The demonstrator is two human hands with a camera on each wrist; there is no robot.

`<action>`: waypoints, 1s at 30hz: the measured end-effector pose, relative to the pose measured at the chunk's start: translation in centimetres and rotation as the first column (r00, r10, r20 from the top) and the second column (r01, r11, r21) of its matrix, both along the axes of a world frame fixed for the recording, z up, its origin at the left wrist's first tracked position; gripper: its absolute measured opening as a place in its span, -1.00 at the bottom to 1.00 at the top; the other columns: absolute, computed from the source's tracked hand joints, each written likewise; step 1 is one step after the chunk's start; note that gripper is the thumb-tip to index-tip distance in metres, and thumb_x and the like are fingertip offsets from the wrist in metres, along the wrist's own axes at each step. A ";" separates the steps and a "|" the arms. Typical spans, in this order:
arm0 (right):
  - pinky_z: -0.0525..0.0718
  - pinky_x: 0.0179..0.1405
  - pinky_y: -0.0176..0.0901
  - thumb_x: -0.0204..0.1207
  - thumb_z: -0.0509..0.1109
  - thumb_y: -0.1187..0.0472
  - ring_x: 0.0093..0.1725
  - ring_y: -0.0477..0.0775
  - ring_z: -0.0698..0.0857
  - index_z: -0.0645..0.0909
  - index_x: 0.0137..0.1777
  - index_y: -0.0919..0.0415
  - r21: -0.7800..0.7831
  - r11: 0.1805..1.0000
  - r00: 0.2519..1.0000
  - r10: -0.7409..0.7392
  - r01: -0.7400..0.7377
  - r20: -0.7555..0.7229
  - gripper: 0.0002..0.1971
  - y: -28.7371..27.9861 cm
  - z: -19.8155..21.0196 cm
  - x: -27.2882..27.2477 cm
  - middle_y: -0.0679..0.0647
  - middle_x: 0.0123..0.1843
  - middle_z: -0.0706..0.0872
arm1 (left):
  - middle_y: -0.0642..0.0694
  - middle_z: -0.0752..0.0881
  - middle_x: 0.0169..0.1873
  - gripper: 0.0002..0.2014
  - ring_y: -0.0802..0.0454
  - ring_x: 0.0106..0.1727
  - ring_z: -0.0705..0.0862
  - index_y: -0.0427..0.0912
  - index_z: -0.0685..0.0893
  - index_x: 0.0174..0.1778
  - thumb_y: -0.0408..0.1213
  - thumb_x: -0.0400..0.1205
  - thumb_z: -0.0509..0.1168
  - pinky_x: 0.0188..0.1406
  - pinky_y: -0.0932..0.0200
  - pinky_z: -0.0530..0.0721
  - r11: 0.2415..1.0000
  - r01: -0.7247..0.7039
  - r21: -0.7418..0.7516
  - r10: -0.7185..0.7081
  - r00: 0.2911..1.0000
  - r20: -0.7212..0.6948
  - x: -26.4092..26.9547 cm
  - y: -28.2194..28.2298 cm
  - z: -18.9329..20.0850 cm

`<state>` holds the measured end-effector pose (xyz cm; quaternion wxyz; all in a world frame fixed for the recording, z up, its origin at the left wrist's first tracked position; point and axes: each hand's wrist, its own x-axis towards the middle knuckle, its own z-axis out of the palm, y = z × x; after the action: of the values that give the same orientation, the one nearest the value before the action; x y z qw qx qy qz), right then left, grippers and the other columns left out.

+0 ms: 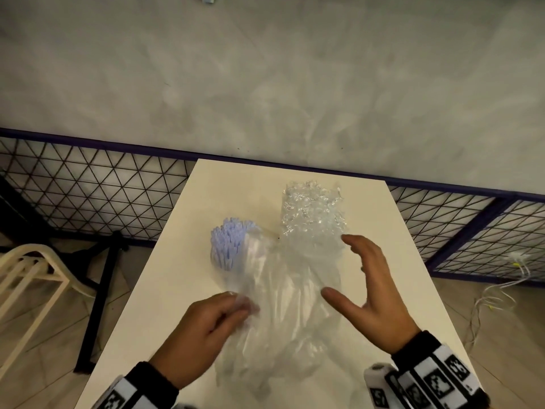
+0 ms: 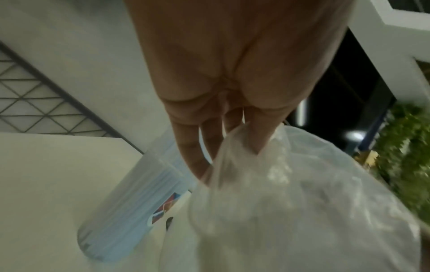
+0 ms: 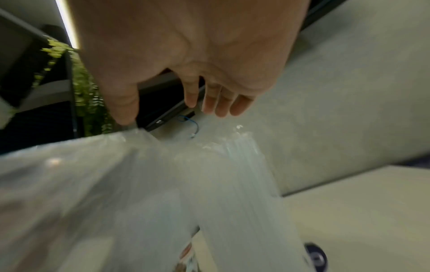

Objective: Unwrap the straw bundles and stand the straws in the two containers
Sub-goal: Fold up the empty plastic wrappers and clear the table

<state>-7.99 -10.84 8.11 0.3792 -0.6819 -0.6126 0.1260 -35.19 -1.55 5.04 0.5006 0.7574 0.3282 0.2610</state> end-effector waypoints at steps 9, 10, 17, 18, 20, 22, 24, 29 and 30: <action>0.73 0.21 0.13 0.20 0.68 -0.22 0.23 0.26 0.76 0.33 0.58 0.06 -0.144 0.945 0.576 0.053 -0.292 -0.816 -0.02 -0.8 -0.7 -3.2 0.10 0.36 0.72 | 0.02 0.82 -0.17 -0.76 0.22 -0.16 0.73 0.08 0.83 -0.20 -0.32 0.53 0.29 -0.13 0.41 0.65 0.986 -0.060 -0.157 0.095 0.969 0.226 -0.3 0.2 4.1; 0.77 0.09 0.12 0.18 0.69 -0.22 0.13 0.30 0.80 0.46 0.50 0.06 -0.135 0.957 0.569 0.037 -0.257 -0.822 -0.10 -0.4 -0.3 -3.3 0.16 0.29 0.76 | 0.01 0.83 -0.15 -0.77 0.22 -0.16 0.74 0.07 0.84 -0.18 -0.30 0.52 0.29 -0.12 0.41 0.66 0.983 -0.071 -0.169 0.109 0.968 0.227 -0.3 0.4 4.1; 0.64 -0.21 0.03 -0.09 0.75 -0.30 -0.23 0.20 0.69 0.78 0.11 0.04 -0.015 0.998 0.639 -0.045 0.053 -0.768 -0.26 1.0 1.9 0.4 0.32 -0.08 0.82 | -0.15 0.84 -0.20 -0.62 0.05 -0.20 0.73 0.03 0.89 -0.15 -0.50 0.62 0.24 -0.33 0.23 0.79 0.925 -0.216 -0.312 0.302 0.917 0.261 -2.0 3.3 4.3; 0.58 -0.11 0.15 -0.10 0.75 -0.29 -0.17 0.24 0.66 0.78 0.09 0.05 -0.022 0.997 0.648 -0.061 0.068 -0.759 -0.26 0.9 2.2 1.0 0.37 -0.03 0.80 | -0.10 0.84 -0.23 -0.56 0.09 -0.26 0.74 0.09 0.89 -0.18 -0.54 0.63 0.23 -0.36 0.26 0.77 0.923 -0.224 -0.313 0.310 0.915 0.259 -2.4 3.6 4.4; 0.52 -0.03 0.25 -0.16 0.77 -0.27 -0.12 0.26 0.63 0.78 0.05 0.07 -0.055 0.994 0.659 -0.104 0.095 -0.745 -0.25 0.6 2.5 2.4 0.48 0.01 0.74 | -0.11 0.84 -0.19 -0.59 0.07 -0.34 0.75 0.01 0.87 -0.16 -0.59 0.60 0.25 -0.41 0.28 0.75 0.931 -0.222 -0.291 0.303 0.913 0.274 -2.9 4.1 4.6; 0.54 -0.02 0.24 -0.20 0.80 -0.23 -0.13 0.26 0.62 0.78 0.07 0.09 -0.108 0.986 0.662 -0.164 0.125 -0.732 -0.22 0.6 2.5 3.5 0.52 -0.01 0.73 | -0.22 0.81 -0.08 -0.73 -0.02 -0.38 0.75 -0.11 0.76 -0.17 -0.60 0.50 0.32 -0.43 0.24 0.74 0.941 -0.195 -0.276 0.284 0.900 0.331 -3.4 4.4 4.7; 0.56 -0.06 0.13 -0.19 0.82 -0.16 -0.14 0.21 0.59 0.78 0.12 0.13 -0.142 0.980 0.658 -0.200 0.141 -0.726 -0.19 0.7 2.3 4.2 0.38 -0.11 0.78 | -0.19 0.79 -0.02 -0.81 -0.06 -0.33 0.74 -0.14 0.62 -0.30 -0.56 0.39 0.35 -0.38 0.23 0.74 0.953 -0.116 -0.280 0.221 0.898 0.380 -3.6 4.4 4.7; 0.63 -0.20 0.07 -0.31 0.82 -0.20 -0.17 0.27 0.59 0.76 0.07 0.05 -0.118 0.983 0.621 -0.181 0.142 -0.762 -0.16 1.0 2.7 4.4 0.38 -0.10 0.75 | -0.01 0.77 0.02 -0.84 0.14 0.29 0.67 -0.14 0.82 -0.37 -0.45 0.48 0.45 0.04 0.28 0.64 0.989 0.073 -0.126 -0.044 0.975 0.218 -3.8 3.7 4.4; 0.68 -0.29 0.02 -0.33 0.83 -0.20 -0.21 0.27 0.62 0.71 0.13 0.06 -0.102 0.987 0.620 -0.157 0.123 -0.768 -0.09 1.0 2.9 4.5 0.32 -0.11 0.74 | 0.03 0.75 0.09 -0.87 0.11 0.33 0.65 -0.10 0.86 -0.26 -0.35 0.51 0.41 0.09 0.28 0.63 0.986 0.123 -0.109 -0.107 0.985 0.138 -3.7 3.6 4.7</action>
<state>-3.52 -9.79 10.99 0.6001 -0.6147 -0.3333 0.3884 -38.92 2.09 9.77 0.5788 0.7256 0.2648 0.2615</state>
